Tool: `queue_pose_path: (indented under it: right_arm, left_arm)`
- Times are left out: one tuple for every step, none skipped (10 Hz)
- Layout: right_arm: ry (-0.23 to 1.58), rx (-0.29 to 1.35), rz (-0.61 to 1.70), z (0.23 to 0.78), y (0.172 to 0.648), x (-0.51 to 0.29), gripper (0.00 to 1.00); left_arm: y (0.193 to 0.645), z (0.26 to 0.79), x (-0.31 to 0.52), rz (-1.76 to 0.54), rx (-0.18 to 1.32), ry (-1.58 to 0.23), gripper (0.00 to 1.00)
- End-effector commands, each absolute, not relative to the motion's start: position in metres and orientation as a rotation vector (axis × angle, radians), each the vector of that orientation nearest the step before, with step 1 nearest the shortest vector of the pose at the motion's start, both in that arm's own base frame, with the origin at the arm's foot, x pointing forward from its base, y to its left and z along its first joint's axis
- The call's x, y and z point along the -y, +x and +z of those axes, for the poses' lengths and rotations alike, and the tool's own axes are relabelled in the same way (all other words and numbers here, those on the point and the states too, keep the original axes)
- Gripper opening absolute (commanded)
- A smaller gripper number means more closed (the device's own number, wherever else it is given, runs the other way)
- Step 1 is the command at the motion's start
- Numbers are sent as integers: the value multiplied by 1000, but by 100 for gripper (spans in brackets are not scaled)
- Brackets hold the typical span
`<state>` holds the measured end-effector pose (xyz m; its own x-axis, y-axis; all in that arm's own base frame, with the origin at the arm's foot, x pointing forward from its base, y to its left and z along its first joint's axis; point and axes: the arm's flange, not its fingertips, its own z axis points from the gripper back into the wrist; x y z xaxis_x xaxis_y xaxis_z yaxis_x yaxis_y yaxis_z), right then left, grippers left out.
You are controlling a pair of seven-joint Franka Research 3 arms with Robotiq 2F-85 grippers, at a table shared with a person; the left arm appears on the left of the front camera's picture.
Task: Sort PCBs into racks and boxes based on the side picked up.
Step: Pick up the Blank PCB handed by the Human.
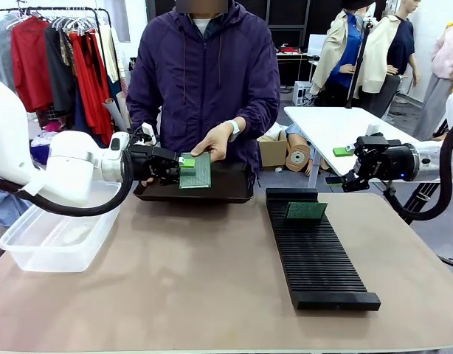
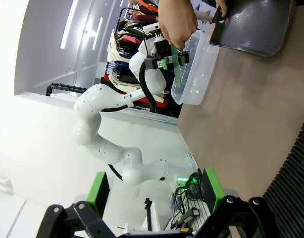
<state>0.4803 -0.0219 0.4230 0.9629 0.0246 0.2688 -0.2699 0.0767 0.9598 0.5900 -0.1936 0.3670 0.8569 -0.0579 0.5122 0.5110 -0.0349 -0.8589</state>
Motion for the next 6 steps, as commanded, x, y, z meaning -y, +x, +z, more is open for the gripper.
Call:
queue_pose_path:
  right_arm:
    - [1475, 208, 231, 425, 480, 21, 100]
    - [1475, 208, 231, 425, 480, 21, 100]
    - [1475, 208, 231, 425, 480, 21, 100]
    - [1475, 208, 231, 425, 480, 21, 100]
    - [1475, 208, 231, 425, 480, 21, 100]
    - [1475, 208, 231, 425, 480, 21, 100]
  left_arm:
    - [595, 365, 197, -480, 397, -1606, 0]
    - [595, 365, 197, -478, 396, -1610, 0]
    - [595, 366, 197, -480, 396, -1607, 0]
    - [595, 366, 197, -481, 395, -1606, 0]
    - [594, 366, 196, -482, 395, -1605, 0]
    - [594, 365, 196, -484, 391, -1604, 0]
